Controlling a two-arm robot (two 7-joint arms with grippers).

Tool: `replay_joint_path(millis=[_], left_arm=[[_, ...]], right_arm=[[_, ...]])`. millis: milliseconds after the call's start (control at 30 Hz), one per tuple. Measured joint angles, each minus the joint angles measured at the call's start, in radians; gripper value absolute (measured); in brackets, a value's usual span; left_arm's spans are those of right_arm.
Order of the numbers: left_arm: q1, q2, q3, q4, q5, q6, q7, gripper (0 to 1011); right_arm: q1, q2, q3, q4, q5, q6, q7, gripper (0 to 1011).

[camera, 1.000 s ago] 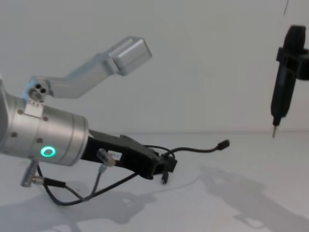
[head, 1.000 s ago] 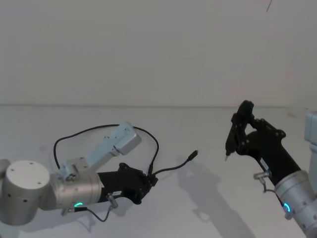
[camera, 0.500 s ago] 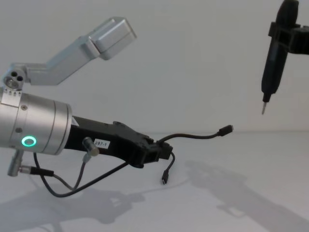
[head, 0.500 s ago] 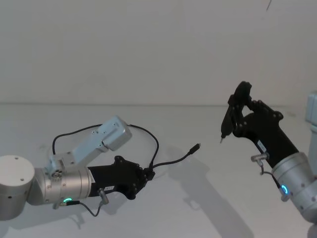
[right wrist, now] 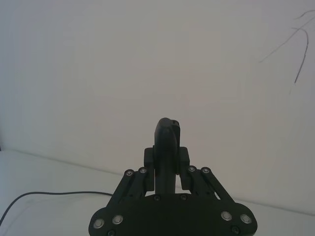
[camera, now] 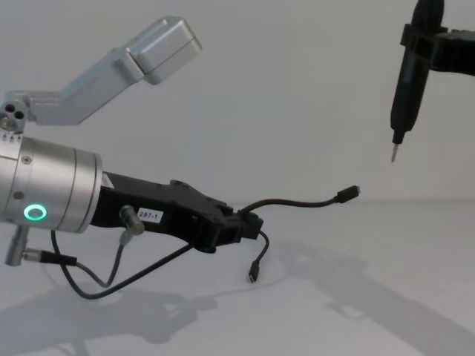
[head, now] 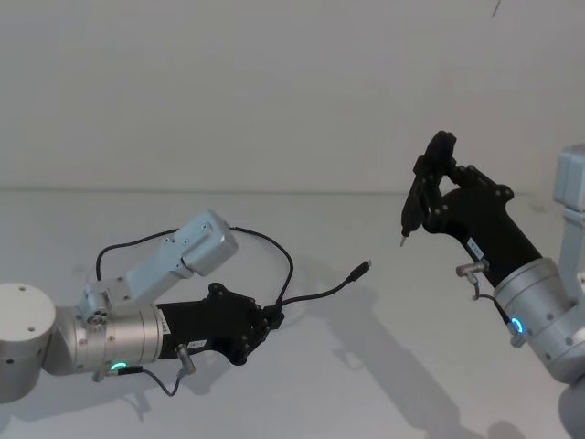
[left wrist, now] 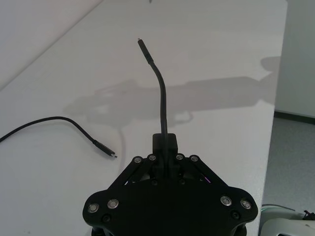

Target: Pick up the data cable with the one hand.

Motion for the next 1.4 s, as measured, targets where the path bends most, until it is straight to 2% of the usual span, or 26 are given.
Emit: replay_joint_path(millis=[633,1400], left_arm=[[0.0,0.005,-0.002,-0.002,-0.002,-0.009,-0.007,36],[0.0,0.007,-0.002,-0.002,-0.002,-0.011,-0.008,36]], right_arm=[[0.042,-0.036,-0.007,0.06,0.015,0.01,0.032,279],[0.042,-0.051,-0.015,0.067,0.03,0.04,0.032,279]])
